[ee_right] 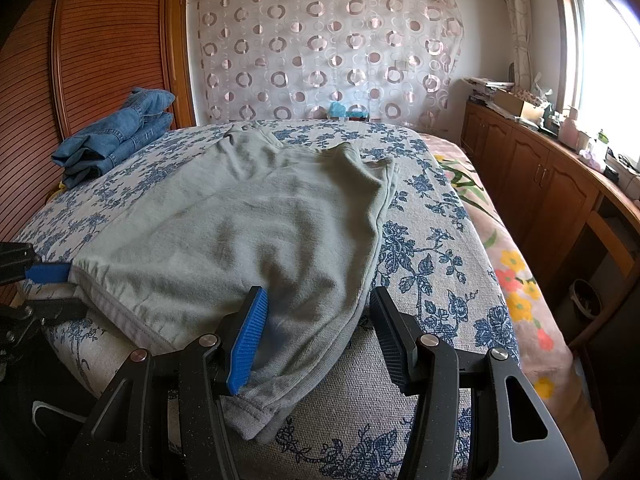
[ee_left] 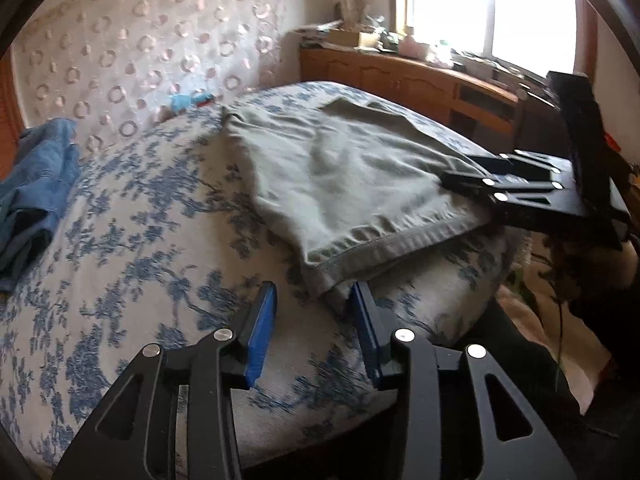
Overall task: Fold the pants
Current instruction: 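Hold the trouser hem with both grippers and smooth it flat on the bed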
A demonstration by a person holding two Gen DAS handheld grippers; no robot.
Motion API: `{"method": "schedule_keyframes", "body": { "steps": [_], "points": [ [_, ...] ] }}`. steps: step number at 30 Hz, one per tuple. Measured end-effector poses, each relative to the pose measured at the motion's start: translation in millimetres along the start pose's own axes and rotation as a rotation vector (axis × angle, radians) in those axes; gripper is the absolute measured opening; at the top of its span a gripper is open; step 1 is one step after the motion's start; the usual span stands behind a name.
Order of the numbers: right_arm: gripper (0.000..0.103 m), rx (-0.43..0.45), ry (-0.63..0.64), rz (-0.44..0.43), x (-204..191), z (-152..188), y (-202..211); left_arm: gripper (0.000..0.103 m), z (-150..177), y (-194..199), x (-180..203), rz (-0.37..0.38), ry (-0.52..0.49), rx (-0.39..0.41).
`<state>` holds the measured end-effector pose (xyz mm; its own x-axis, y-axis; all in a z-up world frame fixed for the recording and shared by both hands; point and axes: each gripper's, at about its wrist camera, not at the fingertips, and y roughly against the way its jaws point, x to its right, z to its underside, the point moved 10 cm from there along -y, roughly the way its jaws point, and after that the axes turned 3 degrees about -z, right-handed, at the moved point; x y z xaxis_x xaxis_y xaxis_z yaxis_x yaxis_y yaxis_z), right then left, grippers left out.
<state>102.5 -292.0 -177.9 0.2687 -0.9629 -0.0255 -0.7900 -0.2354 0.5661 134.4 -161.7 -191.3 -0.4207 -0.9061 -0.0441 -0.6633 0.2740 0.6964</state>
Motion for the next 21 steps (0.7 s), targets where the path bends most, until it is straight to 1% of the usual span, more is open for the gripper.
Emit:
{"method": "schedule_keyframes", "body": {
  "steps": [4,8,10,12,13,16,18,21],
  "points": [
    [0.055,-0.025,-0.004,-0.004,1,-1,1,0.04,-1,-1,0,0.007,0.0,-0.001],
    [0.055,-0.054,-0.053,-0.051,-1,1,9,0.04,-2,-3,3,0.012,-0.004,0.005],
    [0.055,-0.049,-0.065,-0.05,-1,3,17,0.04,-3,-3,4,0.015,-0.003,0.01],
    [0.055,-0.05,-0.071,-0.065,-5,7,24,0.033,-4,-3,5,0.03,0.001,0.017],
    [0.055,-0.054,-0.075,-0.069,-7,8,27,0.026,-3,-3,6,0.043,0.004,0.017],
    [0.055,-0.07,-0.096,-0.063,-8,14,30,0.018,-3,-2,9,0.066,0.01,0.016],
    [0.055,-0.07,-0.118,-0.063,-6,16,31,0.018,-3,0,9,0.072,0.012,0.018],
    [0.049,-0.072,-0.144,-0.076,-8,16,33,0.018,-2,0,10,0.074,0.015,0.016]
  ]
}}
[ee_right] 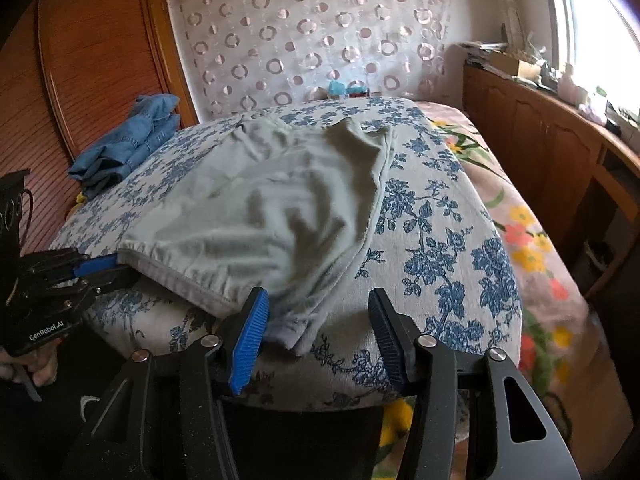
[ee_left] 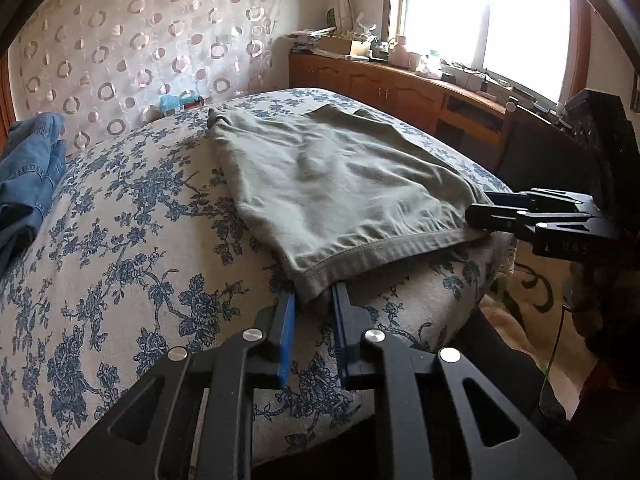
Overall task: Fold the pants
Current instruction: 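Hold the trouser hem with both grippers and smooth it flat on the bed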
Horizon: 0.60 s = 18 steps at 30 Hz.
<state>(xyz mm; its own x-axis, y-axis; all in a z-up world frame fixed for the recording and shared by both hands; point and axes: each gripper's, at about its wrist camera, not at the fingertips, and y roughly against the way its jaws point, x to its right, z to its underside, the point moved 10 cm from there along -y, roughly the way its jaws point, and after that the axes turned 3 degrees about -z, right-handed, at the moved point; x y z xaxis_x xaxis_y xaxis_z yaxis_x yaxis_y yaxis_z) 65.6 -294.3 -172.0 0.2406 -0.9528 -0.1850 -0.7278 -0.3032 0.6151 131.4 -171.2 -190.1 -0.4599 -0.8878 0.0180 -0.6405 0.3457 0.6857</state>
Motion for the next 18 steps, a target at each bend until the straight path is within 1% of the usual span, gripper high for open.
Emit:
{"method": "schedule_keyframes", "body": {
  "steps": [4,8,9,11,13,16,17,18],
  "points": [
    [0.041,-0.006,0.002,-0.013,-7,2,0,0.018,0,3,1,0.0,-0.003,0.003],
    [0.036,-0.006,0.027,0.0,-9,3,-1,0.019,-2,13,1,0.015,0.01,0.01],
    [0.035,-0.006,0.032,-0.001,-10,3,-1,0.021,-4,16,1,0.017,0.013,0.016],
    [0.034,-0.007,0.037,-0.002,-11,3,-2,0.03,-8,22,-3,-0.003,0.018,0.029],
    [0.034,-0.005,0.039,-0.003,-10,4,-2,0.033,-12,27,-8,-0.014,0.028,0.047],
    [0.034,-0.003,0.043,-0.003,-11,4,-2,0.035,-18,34,-13,0.007,0.062,0.068],
    [0.034,-0.002,0.043,-0.003,-12,4,-2,0.039,-20,33,-16,0.0,0.072,0.07],
    [0.034,-0.002,0.044,-0.003,-12,4,-2,0.039,-22,31,-19,-0.011,0.082,0.067]
  ]
}}
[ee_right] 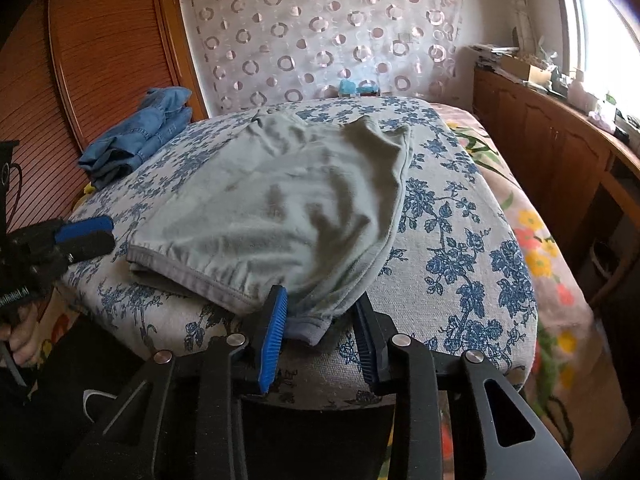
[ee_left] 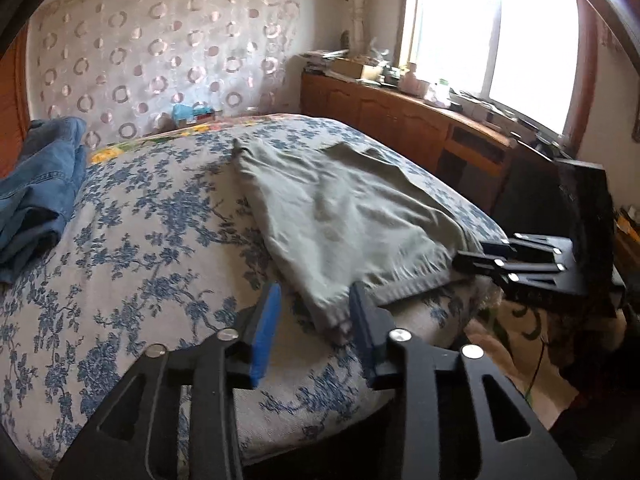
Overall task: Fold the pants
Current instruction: 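Hold the trouser hem with both grippers and smooth it flat on the bed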
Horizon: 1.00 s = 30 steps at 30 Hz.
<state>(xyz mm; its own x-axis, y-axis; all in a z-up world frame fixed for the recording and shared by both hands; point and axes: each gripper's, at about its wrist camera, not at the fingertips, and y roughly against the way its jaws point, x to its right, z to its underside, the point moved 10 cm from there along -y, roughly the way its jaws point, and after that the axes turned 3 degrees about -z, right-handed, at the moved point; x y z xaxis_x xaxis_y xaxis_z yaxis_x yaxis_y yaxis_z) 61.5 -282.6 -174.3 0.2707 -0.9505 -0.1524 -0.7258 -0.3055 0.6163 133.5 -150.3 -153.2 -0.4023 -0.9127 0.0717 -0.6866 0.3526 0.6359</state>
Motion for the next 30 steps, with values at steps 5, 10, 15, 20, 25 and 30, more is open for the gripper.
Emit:
{"method": "schedule_keyframes", "body": {
  "steps": [5,10,15,20,25,30],
  "points": [
    [0.034,0.003,0.002,0.0,0,1,0,0.039,-3,-18,-3,0.003,0.032,-0.05],
    [0.034,0.003,0.002,0.0,0,1,1,0.039,-2,-33,0,0.009,0.036,-0.085],
    [0.033,0.004,0.0,-0.002,0,1,1,0.039,7,-42,-1,0.003,0.051,-0.125],
    [0.024,0.005,-0.006,-0.023,-5,0,0,0.039,14,-46,-1,0.005,0.07,-0.137],
    [0.019,0.005,-0.017,-0.043,-6,0,-1,0.02,16,-44,10,0.064,0.063,-0.142],
    [0.012,0.013,-0.034,-0.083,-7,-2,-2,0.007,11,-38,11,0.101,0.086,-0.127]
  ]
}}
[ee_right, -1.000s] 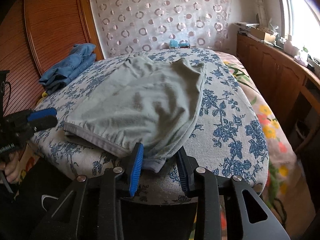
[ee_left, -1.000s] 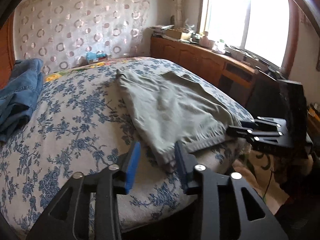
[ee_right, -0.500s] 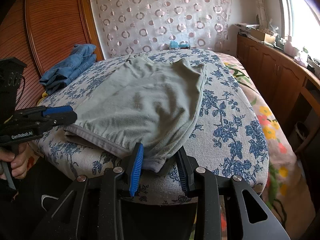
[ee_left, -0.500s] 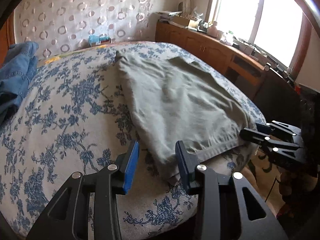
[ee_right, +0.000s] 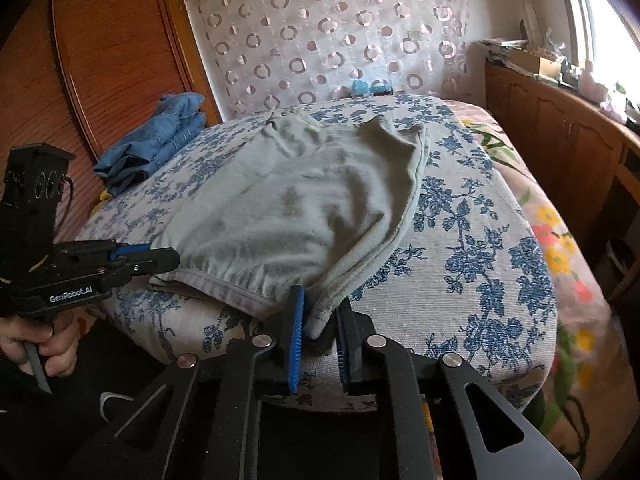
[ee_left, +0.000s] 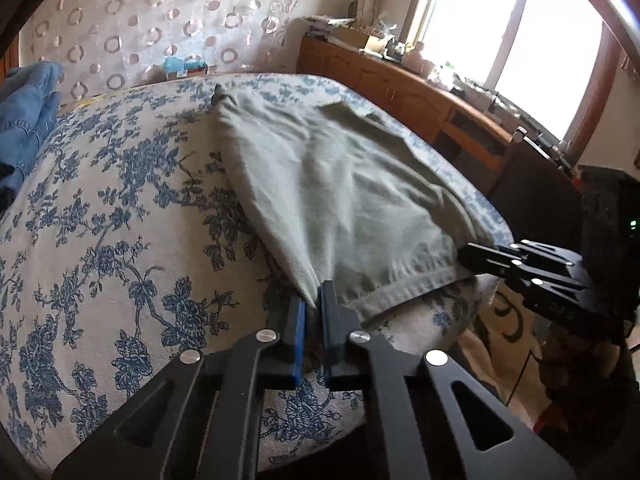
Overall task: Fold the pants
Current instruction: 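Hold the trouser hem with both grippers and smooth it flat on the bed, then lift the hem with both grippers and carry it toward the waistband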
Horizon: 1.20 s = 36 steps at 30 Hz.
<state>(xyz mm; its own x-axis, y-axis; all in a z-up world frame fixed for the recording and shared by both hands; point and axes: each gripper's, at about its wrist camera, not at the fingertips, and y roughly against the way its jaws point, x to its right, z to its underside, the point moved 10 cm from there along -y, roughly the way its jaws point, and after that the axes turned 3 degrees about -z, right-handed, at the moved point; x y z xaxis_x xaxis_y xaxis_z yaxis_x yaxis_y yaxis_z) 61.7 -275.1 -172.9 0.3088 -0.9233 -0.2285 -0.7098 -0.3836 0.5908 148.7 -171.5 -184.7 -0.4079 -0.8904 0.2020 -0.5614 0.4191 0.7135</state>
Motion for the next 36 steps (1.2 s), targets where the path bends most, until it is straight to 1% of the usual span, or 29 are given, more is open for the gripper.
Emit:
{"method": "schedule_keyframes", "body": {
  "steps": [2,6,12,16,19,23,27,28,32,36],
  "points": [
    [0.01,0.01,-0.008,-0.015,-1,-3,3,0.006,-9,13,4,0.017,-0.001,0.041],
    [0.009,0.06,0.001,-0.043,-7,-21,18,0.006,-32,44,12,0.034,-0.011,0.115],
    [0.009,0.15,0.07,-0.064,-29,-61,53,0.006,-70,104,21,0.049,-0.025,0.253],
    [0.009,0.22,0.121,-0.085,-47,-89,82,0.006,-93,141,19,0.037,-0.037,0.332],
    [0.009,0.273,0.165,-0.104,-65,-112,103,0.006,-112,170,14,0.015,-0.045,0.397],
    [0.009,0.326,0.221,-0.119,-86,-137,124,0.006,-127,197,4,-0.01,-0.049,0.457],
    [0.009,0.355,0.266,-0.13,-101,-156,131,0.006,-138,208,-11,-0.043,-0.049,0.489],
    [0.009,0.354,0.272,-0.132,-101,-156,128,0.006,-141,207,-15,-0.05,-0.048,0.489],
    [0.009,0.329,0.286,-0.144,-100,-165,100,0.006,-153,189,-39,-0.078,-0.043,0.468],
    [0.009,0.296,0.285,-0.139,-89,-189,65,0.006,-173,169,-66,-0.093,-0.032,0.443]
  ]
}}
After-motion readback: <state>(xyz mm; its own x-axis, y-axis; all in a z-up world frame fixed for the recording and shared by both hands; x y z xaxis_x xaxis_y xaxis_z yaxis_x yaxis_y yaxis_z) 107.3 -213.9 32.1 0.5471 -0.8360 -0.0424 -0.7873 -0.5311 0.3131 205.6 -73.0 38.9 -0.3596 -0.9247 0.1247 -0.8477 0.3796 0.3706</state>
